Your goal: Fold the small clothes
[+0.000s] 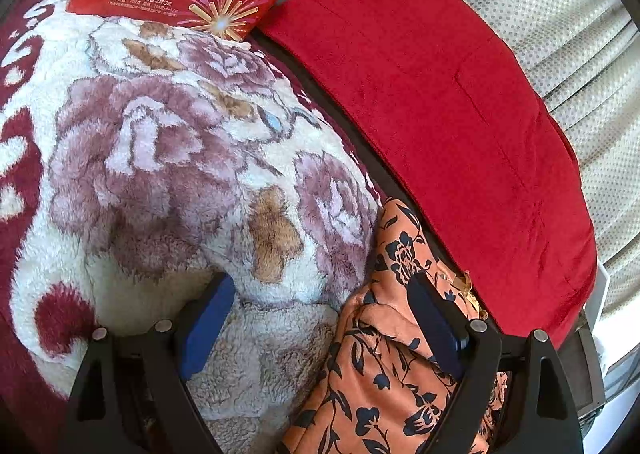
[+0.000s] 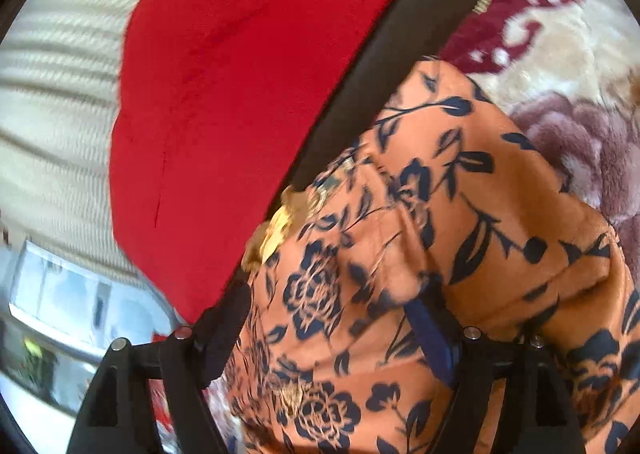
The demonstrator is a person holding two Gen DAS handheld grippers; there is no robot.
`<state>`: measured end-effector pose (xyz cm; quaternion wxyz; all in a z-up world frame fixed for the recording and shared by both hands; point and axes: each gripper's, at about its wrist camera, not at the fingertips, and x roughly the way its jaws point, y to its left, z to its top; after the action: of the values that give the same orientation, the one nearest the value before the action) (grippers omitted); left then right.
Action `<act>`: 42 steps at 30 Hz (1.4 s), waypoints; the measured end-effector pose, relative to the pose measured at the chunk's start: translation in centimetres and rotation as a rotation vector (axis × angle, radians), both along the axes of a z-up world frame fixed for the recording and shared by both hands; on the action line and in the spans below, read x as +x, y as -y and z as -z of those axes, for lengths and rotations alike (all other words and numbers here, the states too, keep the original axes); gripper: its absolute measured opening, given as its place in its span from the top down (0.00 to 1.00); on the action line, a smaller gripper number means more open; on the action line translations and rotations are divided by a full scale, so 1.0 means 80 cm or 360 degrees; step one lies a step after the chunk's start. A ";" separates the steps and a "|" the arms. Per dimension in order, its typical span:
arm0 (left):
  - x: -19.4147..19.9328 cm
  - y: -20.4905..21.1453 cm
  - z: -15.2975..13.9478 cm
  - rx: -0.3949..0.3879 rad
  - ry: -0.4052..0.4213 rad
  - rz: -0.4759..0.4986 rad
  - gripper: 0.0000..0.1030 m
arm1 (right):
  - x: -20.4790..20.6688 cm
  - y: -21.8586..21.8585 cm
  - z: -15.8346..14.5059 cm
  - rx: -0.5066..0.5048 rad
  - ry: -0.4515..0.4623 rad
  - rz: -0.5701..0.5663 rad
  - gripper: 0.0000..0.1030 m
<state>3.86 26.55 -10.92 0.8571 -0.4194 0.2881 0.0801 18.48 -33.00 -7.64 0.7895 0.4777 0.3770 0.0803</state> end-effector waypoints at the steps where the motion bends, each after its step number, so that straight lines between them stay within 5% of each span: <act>1: 0.000 0.000 0.000 0.0002 0.0000 0.0000 0.14 | 0.004 0.004 0.006 0.0024 -0.0022 0.0023 0.32; 2: 0.000 0.000 -0.001 0.0003 0.0000 0.0002 0.14 | 0.009 0.005 0.009 0.0012 -0.0052 0.0023 0.44; 3: 0.000 0.000 -0.001 0.0002 0.0000 0.0002 0.14 | 0.014 0.002 0.010 -0.0030 -0.0100 -0.0004 0.84; 4: 0.000 0.000 -0.001 0.0000 0.0002 0.0002 0.14 | 0.015 -0.004 0.008 -0.0091 -0.0121 -0.0021 0.95; 9: 0.001 0.001 -0.001 0.0007 -0.0006 -0.0008 0.14 | -0.019 -0.036 -0.062 -0.0677 0.0065 -0.0075 0.95; 12: 0.002 0.003 -0.002 0.0038 -0.0009 0.0006 0.13 | 0.008 -0.037 0.008 -0.0809 -0.0246 -0.0170 0.88; 14: 0.001 0.002 -0.001 0.0043 -0.0003 0.0024 0.13 | 0.000 -0.026 0.011 -0.0728 -0.0100 -0.0118 0.85; 16: 0.003 0.002 0.000 0.0045 -0.0008 0.0022 0.13 | -0.006 -0.018 0.011 -0.0602 -0.0058 -0.0139 0.53; 19: 0.006 0.006 -0.001 0.0087 -0.0019 0.0021 0.12 | -0.025 -0.008 0.001 -0.0545 0.0027 -0.0178 0.29; 22: 0.007 0.012 -0.001 0.0147 -0.0023 0.0030 0.10 | -0.066 0.000 -0.012 -0.0626 0.0113 -0.0131 0.28; 25: 0.011 0.028 -0.001 0.0289 -0.0036 0.0058 0.06 | -0.138 -0.006 -0.032 -0.1076 0.0232 -0.0008 0.24; 27: 0.014 0.042 -0.001 0.0425 -0.0064 0.0085 0.03 | -0.162 -0.011 -0.038 -0.1234 0.0286 0.0013 0.22; 32: 0.018 0.058 0.002 0.0588 -0.0117 0.0111 0.00 | -0.188 -0.035 -0.006 -0.1481 0.0303 -0.0096 0.03; 34: 0.019 0.056 0.001 0.0575 -0.0129 0.0121 0.00 | -0.185 -0.019 0.010 -0.1377 0.0148 -0.0184 0.02; 38: 0.031 0.058 -0.013 0.0567 -0.0236 0.0218 0.01 | -0.194 0.000 0.003 -0.1217 0.0215 -0.0137 0.01; 42: 0.057 0.051 -0.044 0.0353 -0.0146 0.0312 0.01 | -0.201 0.004 0.000 -0.1167 0.0273 -0.0125 0.01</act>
<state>8.43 22.51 -7.38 0.8879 -0.2878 0.3559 0.0466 2.39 -33.30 -7.66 0.9330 0.1402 0.3312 0.0100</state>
